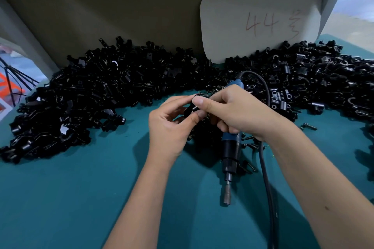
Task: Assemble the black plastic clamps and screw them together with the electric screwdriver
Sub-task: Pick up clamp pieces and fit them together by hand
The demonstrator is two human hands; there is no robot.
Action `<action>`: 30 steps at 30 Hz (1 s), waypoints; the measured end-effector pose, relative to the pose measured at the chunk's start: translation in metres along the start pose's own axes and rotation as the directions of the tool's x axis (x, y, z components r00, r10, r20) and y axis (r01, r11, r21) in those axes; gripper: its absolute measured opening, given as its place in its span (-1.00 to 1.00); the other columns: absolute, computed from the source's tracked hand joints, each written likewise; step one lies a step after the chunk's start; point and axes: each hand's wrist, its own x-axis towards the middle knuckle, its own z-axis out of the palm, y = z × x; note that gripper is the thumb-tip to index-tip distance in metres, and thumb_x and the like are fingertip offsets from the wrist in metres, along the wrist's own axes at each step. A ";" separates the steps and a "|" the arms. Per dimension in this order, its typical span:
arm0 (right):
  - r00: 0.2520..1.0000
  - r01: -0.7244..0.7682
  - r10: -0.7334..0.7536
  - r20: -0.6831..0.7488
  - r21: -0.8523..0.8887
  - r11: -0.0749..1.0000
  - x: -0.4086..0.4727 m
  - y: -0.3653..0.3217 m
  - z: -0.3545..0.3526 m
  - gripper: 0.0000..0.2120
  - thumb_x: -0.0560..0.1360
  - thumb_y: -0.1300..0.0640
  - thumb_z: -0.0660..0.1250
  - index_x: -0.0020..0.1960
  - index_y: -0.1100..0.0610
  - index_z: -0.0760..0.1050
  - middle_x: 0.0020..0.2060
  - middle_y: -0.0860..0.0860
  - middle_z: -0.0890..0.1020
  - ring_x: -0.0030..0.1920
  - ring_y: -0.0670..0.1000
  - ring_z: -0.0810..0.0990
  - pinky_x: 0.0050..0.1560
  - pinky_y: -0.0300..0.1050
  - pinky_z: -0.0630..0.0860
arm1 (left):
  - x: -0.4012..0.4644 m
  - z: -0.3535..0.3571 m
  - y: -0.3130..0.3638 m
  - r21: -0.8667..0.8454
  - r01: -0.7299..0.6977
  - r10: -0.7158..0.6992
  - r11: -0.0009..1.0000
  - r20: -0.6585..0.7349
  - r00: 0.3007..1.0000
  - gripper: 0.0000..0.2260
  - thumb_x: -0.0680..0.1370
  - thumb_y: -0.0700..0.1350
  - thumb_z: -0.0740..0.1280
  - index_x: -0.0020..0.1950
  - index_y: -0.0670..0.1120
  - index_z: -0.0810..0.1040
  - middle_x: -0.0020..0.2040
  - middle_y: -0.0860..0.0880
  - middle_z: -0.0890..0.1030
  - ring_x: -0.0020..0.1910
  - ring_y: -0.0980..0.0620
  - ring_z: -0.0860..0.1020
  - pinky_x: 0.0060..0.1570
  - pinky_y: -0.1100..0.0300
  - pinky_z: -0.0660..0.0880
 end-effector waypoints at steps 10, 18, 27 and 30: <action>0.996 0.083 -0.084 0.034 -0.732 0.676 -0.002 -0.022 0.039 -0.65 0.52 -0.16 0.47 -0.19 0.11 0.53 -0.28 0.05 0.57 -0.26 0.14 0.56 -0.21 -0.03 0.56 | 0.007 -0.012 -0.004 -0.312 0.293 -0.410 0.904 -0.436 0.801 -0.74 0.51 -0.19 0.56 0.19 -0.12 0.72 0.05 -0.10 0.76 -0.19 0.03 0.62 0.04 0.15 0.61; 0.992 0.115 -0.006 0.126 -0.883 0.454 -0.008 -0.030 0.051 -0.65 0.51 0.27 0.39 -0.26 0.11 0.23 -0.32 0.05 0.32 -0.25 0.18 0.48 -0.25 -0.01 0.45 | 0.006 -0.014 -0.003 -0.295 0.314 -0.415 0.902 -0.397 0.818 -0.72 0.50 -0.11 0.57 0.20 -0.10 0.72 0.04 -0.04 0.75 -0.16 0.05 0.65 -0.04 0.24 0.55; 0.981 0.158 0.035 0.190 -0.894 0.419 -0.011 -0.032 0.050 -0.65 0.55 0.19 0.42 -0.23 0.11 0.26 -0.28 0.03 0.34 -0.15 0.14 0.49 -0.07 0.03 0.59 | 0.006 -0.014 0.007 -0.606 0.296 -0.469 0.738 -0.146 0.871 -0.92 0.45 -0.13 0.52 -0.09 -0.10 0.78 -0.08 -0.07 0.73 -0.09 -0.01 0.69 -0.02 0.18 0.63; 0.987 0.123 0.039 0.153 -0.900 0.419 -0.011 -0.031 0.054 -0.72 0.57 0.20 0.39 -0.18 0.11 0.29 -0.28 0.04 0.32 -0.16 0.15 0.48 -0.11 0.01 0.55 | 0.007 -0.015 0.010 -0.719 0.308 -0.520 0.623 -0.087 0.849 -0.87 0.42 -0.14 0.54 -0.08 -0.15 0.74 -0.09 -0.09 0.71 -0.09 -0.06 0.70 -0.05 0.17 0.64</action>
